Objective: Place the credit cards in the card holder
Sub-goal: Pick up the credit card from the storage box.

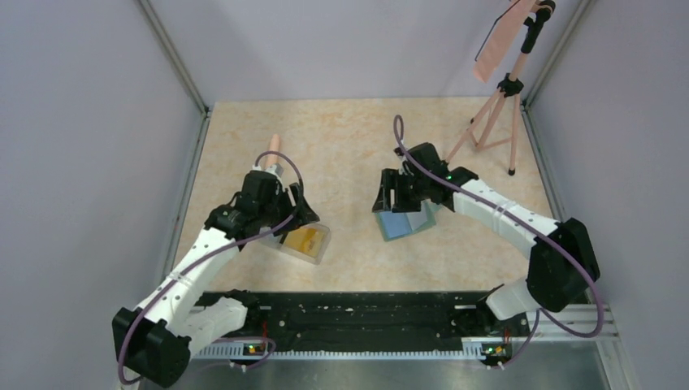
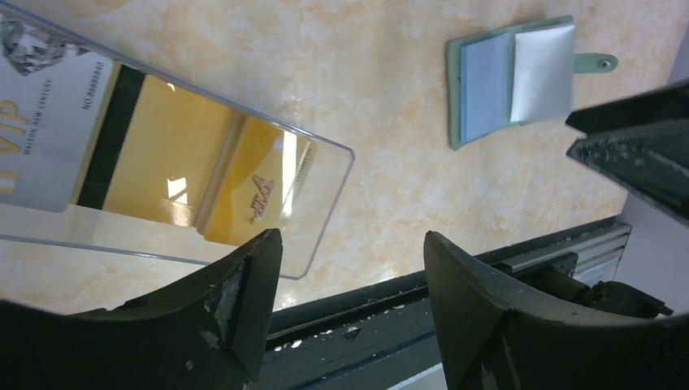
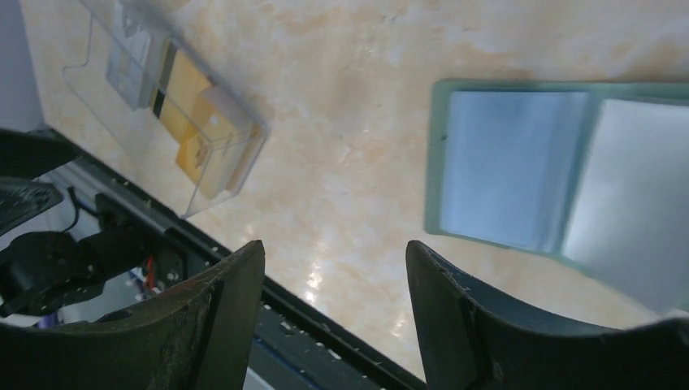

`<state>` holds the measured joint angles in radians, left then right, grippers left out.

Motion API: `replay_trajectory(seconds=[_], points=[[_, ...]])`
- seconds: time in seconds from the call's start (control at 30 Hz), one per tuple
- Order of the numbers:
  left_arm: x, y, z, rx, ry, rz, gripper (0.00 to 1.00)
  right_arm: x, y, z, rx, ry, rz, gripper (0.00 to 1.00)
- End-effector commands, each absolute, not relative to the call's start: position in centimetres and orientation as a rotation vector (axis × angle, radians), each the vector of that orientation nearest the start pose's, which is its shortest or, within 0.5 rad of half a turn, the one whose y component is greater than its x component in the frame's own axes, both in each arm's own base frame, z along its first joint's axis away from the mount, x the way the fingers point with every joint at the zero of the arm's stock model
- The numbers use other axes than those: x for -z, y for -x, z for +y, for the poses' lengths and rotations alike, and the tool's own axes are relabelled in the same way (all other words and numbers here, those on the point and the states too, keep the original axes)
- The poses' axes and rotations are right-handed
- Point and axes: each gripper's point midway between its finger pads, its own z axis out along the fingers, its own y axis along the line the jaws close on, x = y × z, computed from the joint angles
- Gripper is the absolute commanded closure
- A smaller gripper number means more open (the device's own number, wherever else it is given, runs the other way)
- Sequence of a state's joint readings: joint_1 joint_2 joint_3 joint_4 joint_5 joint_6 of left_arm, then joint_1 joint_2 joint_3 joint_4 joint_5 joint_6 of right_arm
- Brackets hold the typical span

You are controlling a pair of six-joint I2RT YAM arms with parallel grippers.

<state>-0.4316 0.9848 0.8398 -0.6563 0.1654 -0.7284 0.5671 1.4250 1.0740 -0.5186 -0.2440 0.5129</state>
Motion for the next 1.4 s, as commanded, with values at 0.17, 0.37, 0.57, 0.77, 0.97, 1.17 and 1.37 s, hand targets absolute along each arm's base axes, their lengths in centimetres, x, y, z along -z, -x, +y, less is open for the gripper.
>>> replay_trajectory(seconds=[0.17, 0.37, 0.57, 0.77, 0.97, 1.17, 1.37], points=[[-12.0, -22.8, -12.4, 0.634, 0.371, 2.614, 0.33, -14.4, -22.0, 34.6, -1.193, 0.240, 2.604, 0.31], [-10.2, -23.1, -12.4, 0.599, 0.321, 2.731, 0.34, -12.3, -20.7, 38.6, -1.238, 0.298, 2.685, 0.31], [-8.1, -23.2, -13.2, 0.634, 0.314, 2.824, 0.44, -9.4, -20.2, 40.7, -1.093, 0.413, 2.788, 0.36], [-8.0, -23.0, -13.0, 0.624, 0.327, 2.804, 0.45, -7.1, -21.0, 41.4, -0.991, 0.445, 2.845, 0.46], [-8.6, -22.6, -12.9, 0.640, 0.328, 2.765, 0.44, -6.3, -22.3, 40.6, -0.773, 0.576, 2.866, 0.72], [-8.2, -21.7, -13.8, 0.728, 0.344, 2.760, 0.44, -7.1, -24.3, 39.1, -0.557, 0.682, 2.794, 0.81], [-7.5, -21.5, -14.6, 0.812, 0.390, 2.737, 0.45, -7.7, -24.4, 38.4, -0.496, 0.753, 2.758, 0.78]])
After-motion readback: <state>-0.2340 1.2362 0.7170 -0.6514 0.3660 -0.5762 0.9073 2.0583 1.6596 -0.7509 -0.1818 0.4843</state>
